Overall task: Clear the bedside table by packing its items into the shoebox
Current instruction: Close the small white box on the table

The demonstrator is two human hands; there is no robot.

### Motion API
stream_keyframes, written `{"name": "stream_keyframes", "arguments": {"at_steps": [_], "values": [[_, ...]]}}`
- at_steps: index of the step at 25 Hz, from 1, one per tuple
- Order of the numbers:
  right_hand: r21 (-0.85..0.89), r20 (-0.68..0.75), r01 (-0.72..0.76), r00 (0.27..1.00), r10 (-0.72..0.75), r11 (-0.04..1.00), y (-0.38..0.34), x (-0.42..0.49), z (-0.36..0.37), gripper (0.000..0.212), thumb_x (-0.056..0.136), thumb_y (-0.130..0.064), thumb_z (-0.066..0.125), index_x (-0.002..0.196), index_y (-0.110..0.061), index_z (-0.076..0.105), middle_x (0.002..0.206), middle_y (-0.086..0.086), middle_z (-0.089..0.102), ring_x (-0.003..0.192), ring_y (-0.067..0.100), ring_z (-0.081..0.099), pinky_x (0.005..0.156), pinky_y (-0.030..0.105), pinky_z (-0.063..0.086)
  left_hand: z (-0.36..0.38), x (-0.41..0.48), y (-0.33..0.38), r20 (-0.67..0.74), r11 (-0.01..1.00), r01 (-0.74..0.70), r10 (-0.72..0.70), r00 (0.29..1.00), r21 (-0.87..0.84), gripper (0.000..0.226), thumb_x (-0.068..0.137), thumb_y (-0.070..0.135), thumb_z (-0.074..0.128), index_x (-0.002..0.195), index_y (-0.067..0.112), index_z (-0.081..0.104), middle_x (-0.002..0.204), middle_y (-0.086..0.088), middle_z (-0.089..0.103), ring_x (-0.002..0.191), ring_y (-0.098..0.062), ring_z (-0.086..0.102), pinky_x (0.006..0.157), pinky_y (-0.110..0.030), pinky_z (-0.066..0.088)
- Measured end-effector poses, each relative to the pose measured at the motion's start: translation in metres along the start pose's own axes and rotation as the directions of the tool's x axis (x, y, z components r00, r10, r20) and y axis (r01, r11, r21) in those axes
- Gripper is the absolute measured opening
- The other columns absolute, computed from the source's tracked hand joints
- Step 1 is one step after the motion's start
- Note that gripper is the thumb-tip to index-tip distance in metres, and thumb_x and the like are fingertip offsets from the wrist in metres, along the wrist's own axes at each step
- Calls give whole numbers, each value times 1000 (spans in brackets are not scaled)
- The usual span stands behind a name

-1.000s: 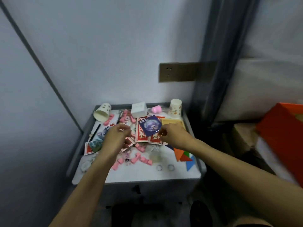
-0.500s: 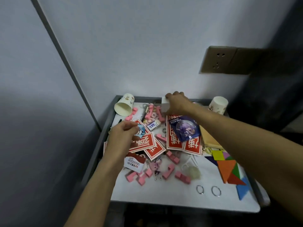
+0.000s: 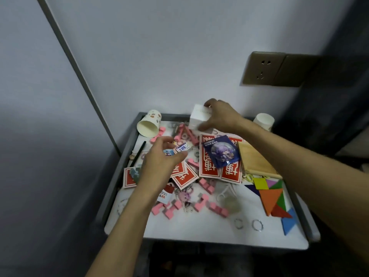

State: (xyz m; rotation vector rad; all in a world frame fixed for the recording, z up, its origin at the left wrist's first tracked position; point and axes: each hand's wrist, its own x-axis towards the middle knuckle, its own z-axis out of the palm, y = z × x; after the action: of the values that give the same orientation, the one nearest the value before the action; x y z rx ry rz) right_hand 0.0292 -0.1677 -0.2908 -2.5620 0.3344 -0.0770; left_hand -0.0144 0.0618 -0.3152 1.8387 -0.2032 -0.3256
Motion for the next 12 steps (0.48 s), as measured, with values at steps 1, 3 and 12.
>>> {"name": "stream_keyframes", "arguments": {"at_steps": [1,3,12], "values": [[117,3,9,1000,-9,993,-2,-26,-7,78,65,-35,86,132,-19,49,118,-3,59,89,11,60,69,23,49,5,-5,2,69,1000,-28,27,997,8,58,79,34,80,127,34,49,121,19,59,85,0,69,76,-32,57],[305,44,35,998,-50,952,-1,-91,-15,74,60,-44,85,126,-29,56,107,-15,65,81,4,66,62,17,52,16,-15,5,233,999,-43,49,971,-32,88,68,43,84,142,36,38,131,22,52,102,0,64,80,-26,54],[702,277,-83,947,-165,707,52,-205,-30,39,76,-22,77,112,-36,68,109,-19,70,102,-1,64,76,7,49,50,-40,0,540,992,-116,120,833,-42,75,60,35,90,127,22,60,115,6,72,106,-11,69,89,-32,58]]}}
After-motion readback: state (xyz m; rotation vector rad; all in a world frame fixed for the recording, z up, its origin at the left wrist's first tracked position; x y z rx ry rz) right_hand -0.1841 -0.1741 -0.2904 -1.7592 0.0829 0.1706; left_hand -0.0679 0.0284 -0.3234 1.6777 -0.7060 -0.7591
